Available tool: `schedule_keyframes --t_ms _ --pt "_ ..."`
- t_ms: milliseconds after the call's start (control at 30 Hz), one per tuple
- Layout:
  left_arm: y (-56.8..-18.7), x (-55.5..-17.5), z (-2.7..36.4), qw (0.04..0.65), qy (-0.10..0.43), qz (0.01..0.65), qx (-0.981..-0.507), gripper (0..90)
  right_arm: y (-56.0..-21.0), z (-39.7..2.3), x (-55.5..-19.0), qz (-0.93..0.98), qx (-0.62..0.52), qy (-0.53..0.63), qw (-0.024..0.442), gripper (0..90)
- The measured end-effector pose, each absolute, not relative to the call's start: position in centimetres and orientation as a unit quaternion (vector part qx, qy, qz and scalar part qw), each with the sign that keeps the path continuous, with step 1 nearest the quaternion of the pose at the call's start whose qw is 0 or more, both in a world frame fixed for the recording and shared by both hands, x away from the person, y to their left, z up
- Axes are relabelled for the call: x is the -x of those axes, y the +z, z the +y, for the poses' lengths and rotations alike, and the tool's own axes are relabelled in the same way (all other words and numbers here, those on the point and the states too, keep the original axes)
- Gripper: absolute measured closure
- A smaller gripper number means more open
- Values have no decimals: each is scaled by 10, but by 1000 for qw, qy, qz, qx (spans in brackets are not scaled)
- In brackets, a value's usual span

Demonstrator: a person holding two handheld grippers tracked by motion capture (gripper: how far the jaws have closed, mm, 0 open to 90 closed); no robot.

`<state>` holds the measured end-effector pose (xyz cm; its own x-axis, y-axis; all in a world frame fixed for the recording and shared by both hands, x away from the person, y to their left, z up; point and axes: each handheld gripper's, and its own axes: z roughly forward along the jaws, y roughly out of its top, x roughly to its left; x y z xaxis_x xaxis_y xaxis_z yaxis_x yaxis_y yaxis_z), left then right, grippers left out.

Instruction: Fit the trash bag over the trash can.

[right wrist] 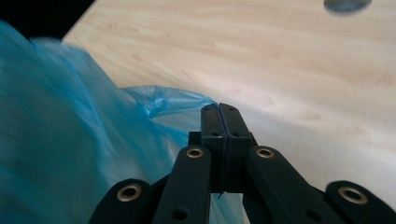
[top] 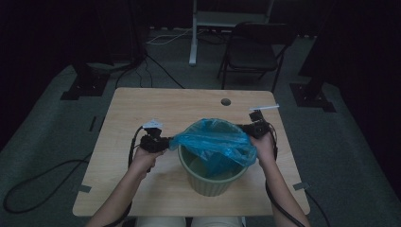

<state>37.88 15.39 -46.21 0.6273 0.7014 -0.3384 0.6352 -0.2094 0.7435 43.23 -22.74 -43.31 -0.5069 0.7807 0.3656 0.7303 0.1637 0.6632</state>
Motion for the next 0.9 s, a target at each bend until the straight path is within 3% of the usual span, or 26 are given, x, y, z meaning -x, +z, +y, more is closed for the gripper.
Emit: schedule_keyframes --t_ms 300,400,500,633,900 --pt "-482 -366 147 454 5 424 -783 851 -473 -236 -418 758 -511 405 3 893" --pt "-482 -365 150 458 10 428 -779 812 -470 -241 -414 750 -513 416 2 798" --pt "-474 -362 163 490 12 425 -761 703 -455 -249 -408 744 -513 428 20 691" --pt "-463 -355 180 502 36 427 -751 495 -430 -265 -400 727 -512 456 38 585" --pt "-430 -328 208 530 52 400 -746 299 -388 -294 -365 691 -501 517 65 497"
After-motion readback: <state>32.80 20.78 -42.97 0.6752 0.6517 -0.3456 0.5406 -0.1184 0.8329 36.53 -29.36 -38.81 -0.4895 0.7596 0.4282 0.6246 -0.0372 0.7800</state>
